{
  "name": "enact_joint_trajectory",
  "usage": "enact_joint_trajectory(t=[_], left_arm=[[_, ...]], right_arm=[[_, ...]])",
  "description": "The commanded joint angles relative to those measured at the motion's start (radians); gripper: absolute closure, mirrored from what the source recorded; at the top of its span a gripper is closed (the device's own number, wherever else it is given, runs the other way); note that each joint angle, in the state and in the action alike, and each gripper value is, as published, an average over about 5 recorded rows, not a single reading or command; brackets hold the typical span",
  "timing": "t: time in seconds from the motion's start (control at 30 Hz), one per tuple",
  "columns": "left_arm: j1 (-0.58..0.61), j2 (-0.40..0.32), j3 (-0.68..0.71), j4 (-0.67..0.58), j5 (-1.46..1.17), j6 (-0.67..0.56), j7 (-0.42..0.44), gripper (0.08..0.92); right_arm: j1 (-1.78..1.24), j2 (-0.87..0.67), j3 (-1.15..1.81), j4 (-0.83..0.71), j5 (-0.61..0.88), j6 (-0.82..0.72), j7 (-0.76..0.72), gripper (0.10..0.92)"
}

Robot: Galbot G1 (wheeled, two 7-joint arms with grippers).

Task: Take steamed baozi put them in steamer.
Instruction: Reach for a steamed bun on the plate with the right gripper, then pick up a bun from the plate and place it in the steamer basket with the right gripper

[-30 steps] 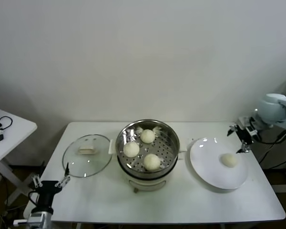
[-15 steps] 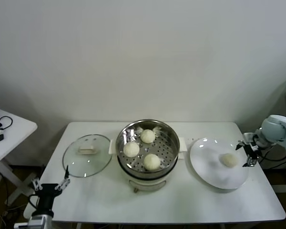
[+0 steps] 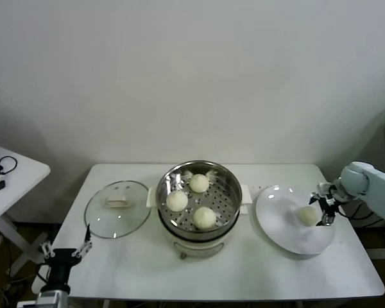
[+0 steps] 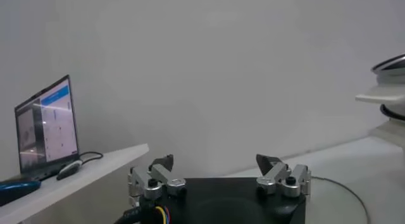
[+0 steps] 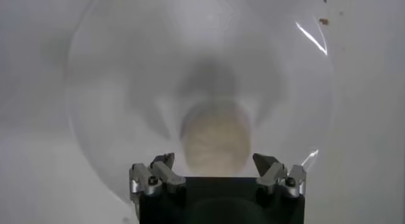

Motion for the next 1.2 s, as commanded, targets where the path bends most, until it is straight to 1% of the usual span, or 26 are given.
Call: enact_joint_trajectory(t=[0.03, 0.1, 0.27, 0.4, 0.5, 0.6, 0.77, 0.93, 1.07, 1.2], left_arm=[[0.0, -0.001, -0.001, 0.001, 0.001, 0.001, 0.0, 0.177], [-0.001, -0.002, 0.0, 0.0, 0.001, 0.001, 0.0, 0.177], [0.001, -0.001, 0.0, -0.001, 0.001, -0.002, 0.0, 0.177], [0.001, 0.002, -0.003, -0.002, 0.0, -0.005, 0.0, 0.177], [0.0, 0.003, -0.005, -0.003, 0.0, -0.006, 0.0, 0.177], [0.0, 0.003, -0.004, -0.006, 0.0, -0.004, 0.001, 0.177], [-0.006, 0.005, -0.004, -0.007, -0.002, 0.0, 0.001, 0.177], [-0.008, 0.005, -0.004, -0.011, -0.006, 0.003, 0.002, 0.177], [-0.008, 0.006, -0.004, -0.011, -0.008, 0.003, 0.002, 0.177], [-0.01, 0.008, -0.003, -0.011, -0.01, 0.004, 0.003, 0.177]], right_arm=[[-0.064, 0.041, 0.07, -0.059, -0.018, 0.013, -0.006, 0.206], [-0.061, 0.042, 0.07, -0.062, -0.019, 0.015, -0.005, 0.22], [-0.054, 0.04, 0.069, -0.057, -0.024, 0.018, -0.009, 0.295], [-0.035, 0.034, 0.057, -0.04, -0.025, 0.016, -0.015, 0.333], [0.013, 0.019, 0.016, -0.005, -0.005, 0.009, -0.023, 0.388], [0.126, -0.01, -0.092, 0.073, 0.044, -0.006, -0.03, 0.429], [0.451, -0.041, -0.358, 0.234, 0.19, -0.015, -0.041, 0.432], [0.725, -0.02, -0.535, 0.351, 0.351, -0.042, -0.062, 0.431], [0.859, 0.024, -0.538, 0.445, 0.466, -0.088, -0.067, 0.431], [0.881, 0.077, -0.445, 0.52, 0.518, -0.138, -0.05, 0.431]])
